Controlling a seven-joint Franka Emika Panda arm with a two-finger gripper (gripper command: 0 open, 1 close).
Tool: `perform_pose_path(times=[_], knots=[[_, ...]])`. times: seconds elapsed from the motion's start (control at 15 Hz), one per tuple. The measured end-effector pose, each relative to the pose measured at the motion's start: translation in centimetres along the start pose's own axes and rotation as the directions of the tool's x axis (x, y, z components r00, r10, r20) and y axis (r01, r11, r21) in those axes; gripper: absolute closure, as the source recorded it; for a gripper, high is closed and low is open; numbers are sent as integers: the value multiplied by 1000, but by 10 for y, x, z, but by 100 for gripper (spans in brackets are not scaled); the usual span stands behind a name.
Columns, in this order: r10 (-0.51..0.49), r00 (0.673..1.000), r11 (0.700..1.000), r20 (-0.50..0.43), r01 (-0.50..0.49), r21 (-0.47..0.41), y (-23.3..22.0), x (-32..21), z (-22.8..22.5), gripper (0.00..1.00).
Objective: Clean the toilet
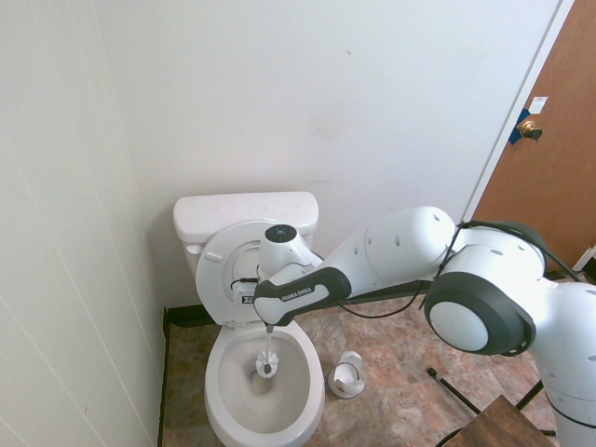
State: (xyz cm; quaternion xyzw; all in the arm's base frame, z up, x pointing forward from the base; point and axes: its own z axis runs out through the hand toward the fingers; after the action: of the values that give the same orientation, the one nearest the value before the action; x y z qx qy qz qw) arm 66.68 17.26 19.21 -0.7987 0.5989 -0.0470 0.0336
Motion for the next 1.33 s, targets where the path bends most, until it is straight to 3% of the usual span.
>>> perform_pose_path(times=[0.4,0.67,1.07,1.33], knots=[[-12,999,1000,-31,11,-15,-32,-41,5,100],[-51,998,998,-37,50,-30,-27,-71,18,100],[-106,994,992,-34,103,-70,8,-107,32,100],[-145,989,986,-9,144,-88,54,-129,6,100]])
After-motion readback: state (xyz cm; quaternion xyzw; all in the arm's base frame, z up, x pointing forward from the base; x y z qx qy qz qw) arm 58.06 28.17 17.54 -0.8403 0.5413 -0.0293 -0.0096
